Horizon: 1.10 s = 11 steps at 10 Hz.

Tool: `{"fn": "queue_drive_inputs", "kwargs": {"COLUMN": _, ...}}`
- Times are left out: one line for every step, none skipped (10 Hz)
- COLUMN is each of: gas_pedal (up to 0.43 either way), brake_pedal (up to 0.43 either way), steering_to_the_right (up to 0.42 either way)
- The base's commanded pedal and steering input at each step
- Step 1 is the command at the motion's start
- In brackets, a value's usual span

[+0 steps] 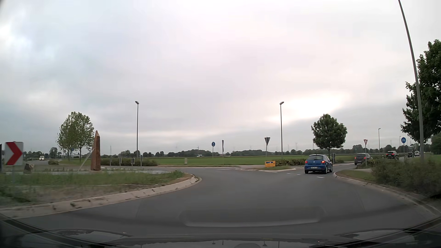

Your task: Follow the waypoints while adhering to traffic rules and regulations

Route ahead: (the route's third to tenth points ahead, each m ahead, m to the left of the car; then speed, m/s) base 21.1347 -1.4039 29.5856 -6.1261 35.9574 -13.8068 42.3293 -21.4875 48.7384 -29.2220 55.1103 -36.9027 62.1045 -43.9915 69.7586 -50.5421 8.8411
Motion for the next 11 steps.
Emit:
{"fn": "queue_drive_inputs", "kwargs": {"gas_pedal": 0.22, "brake_pedal": 0.0, "steering_to_the_right": 0.103}}
{"fn": "queue_drive_inputs", "kwargs": {"gas_pedal": 0.22, "brake_pedal": 0.0, "steering_to_the_right": 0.106}}
{"fn": "queue_drive_inputs", "kwargs": {"gas_pedal": 0.22, "brake_pedal": 0.0, "steering_to_the_right": 0.105}}
{"fn": "queue_drive_inputs", "kwargs": {"gas_pedal": 0.22, "brake_pedal": 0.0, "steering_to_the_right": 0.105}}
{"fn": "queue_drive_inputs", "kwargs": {"gas_pedal": 0.22, "brake_pedal": 0.0, "steering_to_the_right": 0.107}}
{"fn": "queue_drive_inputs", "kwargs": {"gas_pedal": 0.22, "brake_pedal": 0.0, "steering_to_the_right": 0.106}}
{"fn": "queue_drive_inputs", "kwargs": {"gas_pedal": 0.22, "brake_pedal": 0.0, "steering_to_the_right": 0.102}}
{"fn": "queue_drive_inputs", "kwargs": {"gas_pedal": 0.22, "brake_pedal": 0.0, "steering_to_the_right": 0.101}}
{"fn": "queue_drive_inputs", "kwargs": {"gas_pedal": 0.22, "brake_pedal": 0.0, "steering_to_the_right": 0.099}}
{"fn": "queue_drive_inputs", "kwargs": {"gas_pedal": 0.22, "brake_pedal": 0.0, "steering_to_the_right": 0.097}}
{"fn": "queue_drive_inputs", "kwargs": {"gas_pedal": 0.22, "brake_pedal": 0.0, "steering_to_the_right": 0.099}}
